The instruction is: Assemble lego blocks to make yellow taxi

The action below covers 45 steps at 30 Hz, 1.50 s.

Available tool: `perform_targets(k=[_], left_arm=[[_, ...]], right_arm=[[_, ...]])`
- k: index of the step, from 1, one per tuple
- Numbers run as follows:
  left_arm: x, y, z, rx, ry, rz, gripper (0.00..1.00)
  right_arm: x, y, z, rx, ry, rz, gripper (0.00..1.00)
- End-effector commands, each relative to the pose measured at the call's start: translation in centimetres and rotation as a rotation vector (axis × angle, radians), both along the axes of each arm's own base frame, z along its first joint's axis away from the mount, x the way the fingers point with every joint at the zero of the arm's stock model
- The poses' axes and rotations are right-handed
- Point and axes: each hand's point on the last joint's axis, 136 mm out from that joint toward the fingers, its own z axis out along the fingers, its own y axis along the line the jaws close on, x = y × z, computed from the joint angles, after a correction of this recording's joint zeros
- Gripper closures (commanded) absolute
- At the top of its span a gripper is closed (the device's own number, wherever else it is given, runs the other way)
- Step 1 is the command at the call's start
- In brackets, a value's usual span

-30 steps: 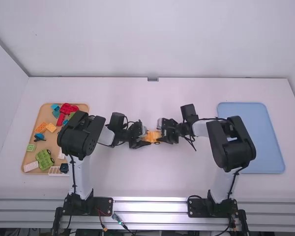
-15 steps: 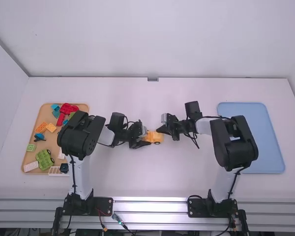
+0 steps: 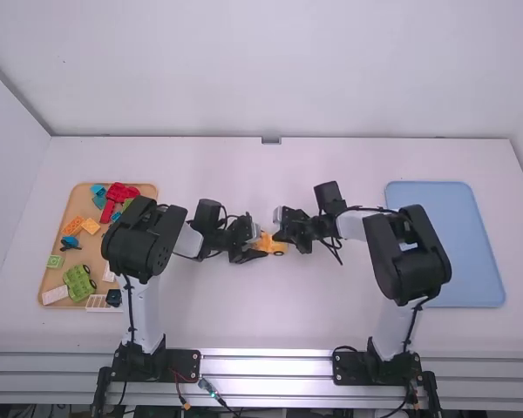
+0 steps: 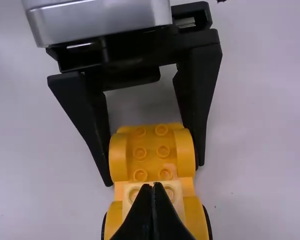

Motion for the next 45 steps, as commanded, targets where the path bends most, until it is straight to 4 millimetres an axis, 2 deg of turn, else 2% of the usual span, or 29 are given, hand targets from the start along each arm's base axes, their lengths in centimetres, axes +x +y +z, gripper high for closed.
perform_targets(k=[1, 7, 11, 13, 17, 19, 20, 21, 24, 25, 26, 27, 28, 31, 35, 39, 42, 45], left_arm=[[-0.9, 0.3, -1.3, 0.022, 0.051, 0.009, 0.44], [-0.8, 0.3, -1.3, 0.023, 0.048, 0.010, 0.44], [-0.8, 0.3, -1.3, 0.022, 0.044, 0.011, 0.44], [-0.8, 0.3, -1.3, 0.022, 0.044, 0.010, 0.44], [-0.8, 0.3, -1.2, 0.020, 0.045, 0.009, 0.44], [-0.9, 0.3, -1.3, 0.021, 0.050, 0.008, 0.43], [-0.9, 0.3, -1.3, 0.021, 0.053, 0.008, 0.43], [-0.9, 0.3, -1.3, 0.021, 0.054, 0.008, 0.43], [-1.2, 0.3, -1.4, 0.020, 0.070, 0.003, 0.42], [-1.3, 0.2, -1.5, 0.021, 0.073, 0.002, 0.42], [-1.3, 0.3, -1.5, 0.022, 0.076, 0.003, 0.41], [-1.4, 0.3, -1.5, 0.022, 0.078, 0.003, 0.37], [-1.4, 0.3, -1.5, 0.023, 0.080, 0.004, 0.25], [-1.4, 0.3, -1.5, 0.023, 0.080, 0.003, 0.01], [-1.1, 0.5, -1.6, 0.030, 0.081, 0.018, 0.01], [-0.9, 0.9, -1.3, 0.054, 0.084, 0.040, 0.01], [-0.6, 1.9, -0.7, 0.138, 0.083, 0.082, 0.01], [-1.3, 2.8, 0.5, 0.211, 0.058, 0.072, 0.01]], right_arm=[[0.2, -0.9, -2.4, -0.098, 0.014, -0.028, 1.00], [-0.2, -2.3, -7.1, -0.213, 0.070, -0.048, 1.00], [-1.1, -3.2, -9.1, -0.277, 0.100, 0.002, 1.00], [-1.1, -3.1, -9.1, -0.281, 0.116, 0.013, 1.00], [0.4, -1.3, -5.5, -0.159, 0.105, 0.037, 1.00], [1.3, -0.4, -0.3, -0.030, 0.077, 0.082, 1.00], [1.6, -0.3, 1.7, 0.001, 0.058, 0.100, 1.00], [1.8, -0.3, 2.3, 0.008, 0.050, 0.105, 1.00], [3.0, -0.9, 7.0, 0.010, 0.018, 0.095, 1.00], [3.2, -1.0, 7.5, 0.005, 0.016, 0.087, 1.00], [3.7, -1.4, 8.3, -0.015, 0.009, 0.067, 0.96], [4.1, -1.8, 8.8, -0.042, 0.000, 0.047, 0.01], [4.8, -2.4, 9.0, -0.092, 0.000, 0.005, 0.01], [5.7, -3.4, 8.5, -0.175, 0.017, -0.078, 0.01], [5.7, -4.1, 7.7, -0.230, 0.032, -0.108, 0.01], [5.8, -4.1, 7.8, -0.227, 0.032, -0.108, 0.01], [6.1, -4.0, 7.9, -0.224, 0.018, -0.111, 0.01], [6.2, -4.0, 7.9, -0.224, 0.009, -0.112, 0.01]])
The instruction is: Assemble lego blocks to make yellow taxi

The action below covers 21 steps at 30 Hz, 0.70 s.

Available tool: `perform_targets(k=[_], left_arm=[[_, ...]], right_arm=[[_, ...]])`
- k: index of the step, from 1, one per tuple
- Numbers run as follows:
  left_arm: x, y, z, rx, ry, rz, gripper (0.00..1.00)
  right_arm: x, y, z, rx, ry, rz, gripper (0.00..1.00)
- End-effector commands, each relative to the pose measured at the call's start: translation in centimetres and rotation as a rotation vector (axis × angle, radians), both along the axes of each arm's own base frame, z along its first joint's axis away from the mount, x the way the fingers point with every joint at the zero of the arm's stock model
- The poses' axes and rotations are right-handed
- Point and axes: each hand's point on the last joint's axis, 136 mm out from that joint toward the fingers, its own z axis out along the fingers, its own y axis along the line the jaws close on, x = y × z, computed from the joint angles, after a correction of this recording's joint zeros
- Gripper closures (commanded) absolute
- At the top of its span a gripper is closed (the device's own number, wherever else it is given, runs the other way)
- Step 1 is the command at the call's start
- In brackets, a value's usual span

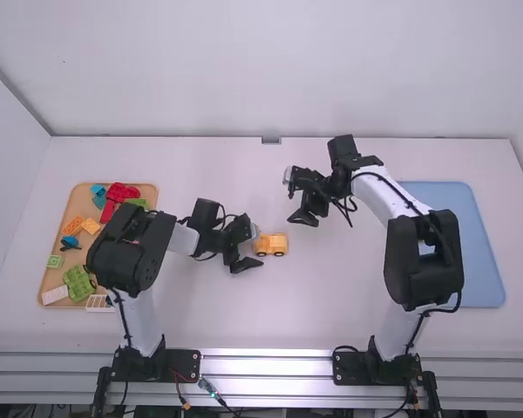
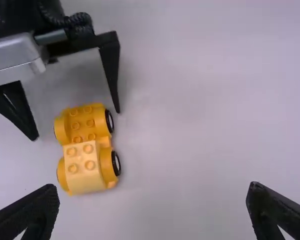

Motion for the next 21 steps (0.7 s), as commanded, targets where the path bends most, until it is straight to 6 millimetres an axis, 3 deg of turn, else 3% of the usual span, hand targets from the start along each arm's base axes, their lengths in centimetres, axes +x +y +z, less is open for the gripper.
perform_targets(k=[1, 6, 10, 13, 16, 17, 19, 21], left_arm=[[0.4, 1.8, 1.1, 0.136, -0.071, 0.042, 0.01], [0.8, 4.9, 4.2, 0.291, -0.112, 0.158, 0.01], [2.7, 10.0, 8.7, 0.337, -0.110, 0.487, 0.01], [4.7, 16.7, 12.6, 0.275, -0.087, 0.911, 0.01], [5.1, 23.8, 15.2, 0.140, -0.025, 1.316, 0.01], [5.0, 27.1, 16.2, 0.045, 0.004, 1.499, 0.01], [4.8, 29.2, 16.7, 0.010, 0.011, 1.578, 0.01], [4.1, 32.5, 17.3, -0.062, 0.103, 1.681, 0.01]], right_arm=[[-0.1, 0.2, -0.2, 0.001, 0.007, -0.001, 0.01], [0.1, 0.2, -0.1, 0.003, -0.002, -0.001, 0.01], [0.3, 0.3, 0.0, 0.007, -0.013, -0.001, 0.01], [0.4, 0.4, 0.0, 0.009, -0.017, 0.001, 0.01], [0.4, 0.3, 0.1, 0.011, -0.018, 0.000, 0.01], [0.5, 0.4, 0.1, 0.011, -0.021, 0.001, 0.01], [0.5, 0.5, 0.1, 0.012, -0.024, 0.002, 0.01], [0.7, 0.5, 0.2, 0.018, -0.034, 0.003, 0.01]])
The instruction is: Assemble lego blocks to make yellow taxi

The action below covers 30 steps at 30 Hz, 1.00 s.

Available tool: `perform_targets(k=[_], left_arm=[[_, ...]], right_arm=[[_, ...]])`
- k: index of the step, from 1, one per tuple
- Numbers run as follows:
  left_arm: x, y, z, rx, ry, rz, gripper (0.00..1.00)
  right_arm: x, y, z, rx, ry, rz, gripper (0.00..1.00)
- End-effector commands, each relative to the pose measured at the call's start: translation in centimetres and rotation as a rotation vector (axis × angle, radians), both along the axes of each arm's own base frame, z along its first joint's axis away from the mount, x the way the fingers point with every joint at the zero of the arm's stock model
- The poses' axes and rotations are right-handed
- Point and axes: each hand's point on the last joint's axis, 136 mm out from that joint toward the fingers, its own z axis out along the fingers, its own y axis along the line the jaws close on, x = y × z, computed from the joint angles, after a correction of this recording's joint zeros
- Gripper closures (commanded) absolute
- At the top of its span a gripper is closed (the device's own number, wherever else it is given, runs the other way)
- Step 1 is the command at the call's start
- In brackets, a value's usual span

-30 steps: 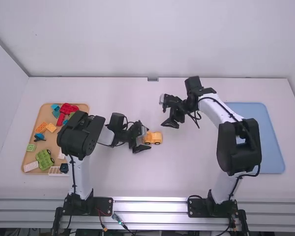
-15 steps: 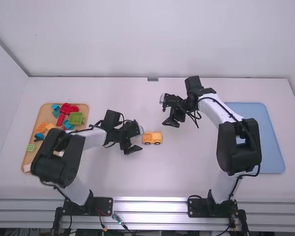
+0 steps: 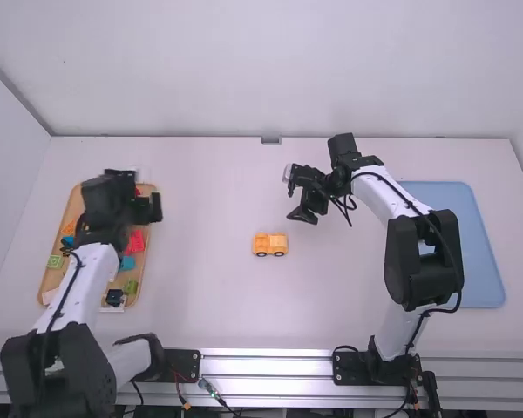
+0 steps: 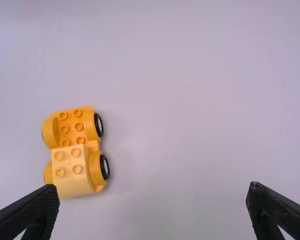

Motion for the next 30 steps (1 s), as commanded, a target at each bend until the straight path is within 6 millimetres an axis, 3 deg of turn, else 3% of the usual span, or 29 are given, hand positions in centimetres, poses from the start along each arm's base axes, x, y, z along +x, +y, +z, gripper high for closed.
perform_targets(k=[1, 3, 4, 8, 14, 15, 22, 30], left_arm=[[-0.5, 3.7, 1.2, -0.176, -0.027, 0.244, 0.01], [-1.3, 6.3, 1.0, -0.230, 0.032, 0.375, 0.00], [-2.1, 8.9, 0.3, -0.253, 0.109, 0.510, 0.03], [-2.9, 11.7, -1.3, -0.275, 0.260, 0.632, 0.01], [-2.7, 15.7, -6.5, -0.365, 0.525, 0.769, 0.00], [-2.6, 16.3, -7.6, -0.375, 0.560, 0.782, 0.12], [-2.9, 18.1, -11.0, -0.438, 0.567, 0.899, 0.24], [-2.5, 18.6, -12.3, -0.425, 0.518, 0.891, 0.28]], right_arm=[[-0.1, 0.3, 0.0, 0.010, 0.005, 0.003, 0.01], [0.0, 0.3, 0.0, 0.015, 0.003, 0.004, 0.01], [0.0, 0.4, 0.1, 0.019, 0.002, 0.006, 0.01], [-0.2, 0.6, 0.3, 0.034, 0.009, 0.011, 0.01], [-0.5, 0.5, 0.1, 0.030, 0.025, 0.011, 0.01], [-0.6, 0.5, 0.1, 0.029, 0.031, 0.011, 0.01], [-0.4, 0.4, 0.1, 0.032, 0.055, -0.028, 0.01], [-0.5, 0.4, 0.1, 0.032, 0.059, -0.028, 0.01]])
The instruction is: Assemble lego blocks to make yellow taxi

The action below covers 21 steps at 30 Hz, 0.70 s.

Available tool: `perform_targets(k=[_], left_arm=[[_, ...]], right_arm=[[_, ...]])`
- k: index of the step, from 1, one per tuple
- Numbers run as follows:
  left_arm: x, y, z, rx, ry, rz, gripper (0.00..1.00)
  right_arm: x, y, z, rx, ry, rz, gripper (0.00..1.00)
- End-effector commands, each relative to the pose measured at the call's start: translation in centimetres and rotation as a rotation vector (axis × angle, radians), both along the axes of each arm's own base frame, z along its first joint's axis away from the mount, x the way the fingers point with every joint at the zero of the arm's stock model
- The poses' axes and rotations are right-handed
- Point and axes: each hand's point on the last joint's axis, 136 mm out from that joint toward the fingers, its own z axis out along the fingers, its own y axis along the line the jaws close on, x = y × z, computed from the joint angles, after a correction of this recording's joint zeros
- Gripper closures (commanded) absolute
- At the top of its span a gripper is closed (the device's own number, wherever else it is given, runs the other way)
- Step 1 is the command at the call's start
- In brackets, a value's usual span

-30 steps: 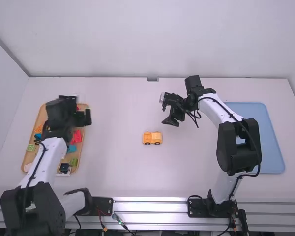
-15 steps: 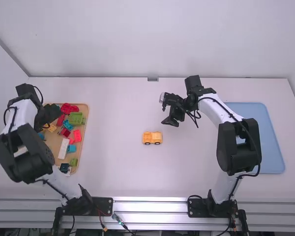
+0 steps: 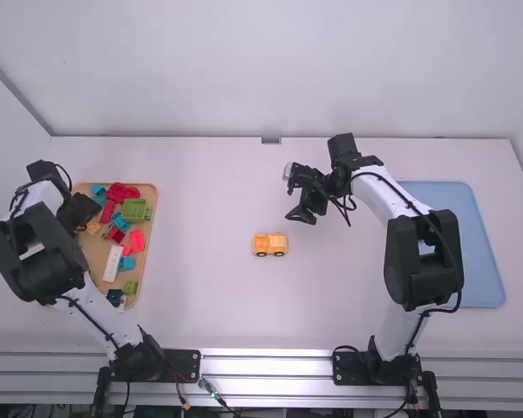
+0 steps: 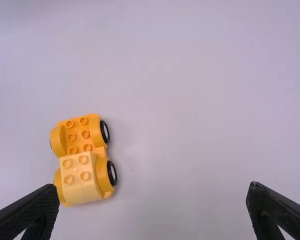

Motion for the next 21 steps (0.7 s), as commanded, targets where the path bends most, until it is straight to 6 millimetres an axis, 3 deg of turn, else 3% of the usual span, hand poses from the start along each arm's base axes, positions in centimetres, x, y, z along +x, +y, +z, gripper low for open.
perform_targets(k=[1, 12, 21], left_arm=[[-0.8, -0.5, -0.9, -0.010, 0.021, 0.009, 0.28], [-0.9, -0.7, -3.3, 0.019, -0.013, -0.016, 0.39], [-0.1, -0.9, -4.0, 0.025, -0.064, -0.050, 0.52]], right_arm=[[-0.2, 0.2, -0.1, 0.008, 0.015, 0.002, 0.01], [-0.3, 0.2, -0.1, 0.010, 0.020, 0.003, 0.01], [-0.3, 0.2, -0.1, 0.012, 0.037, -0.016, 0.01]])
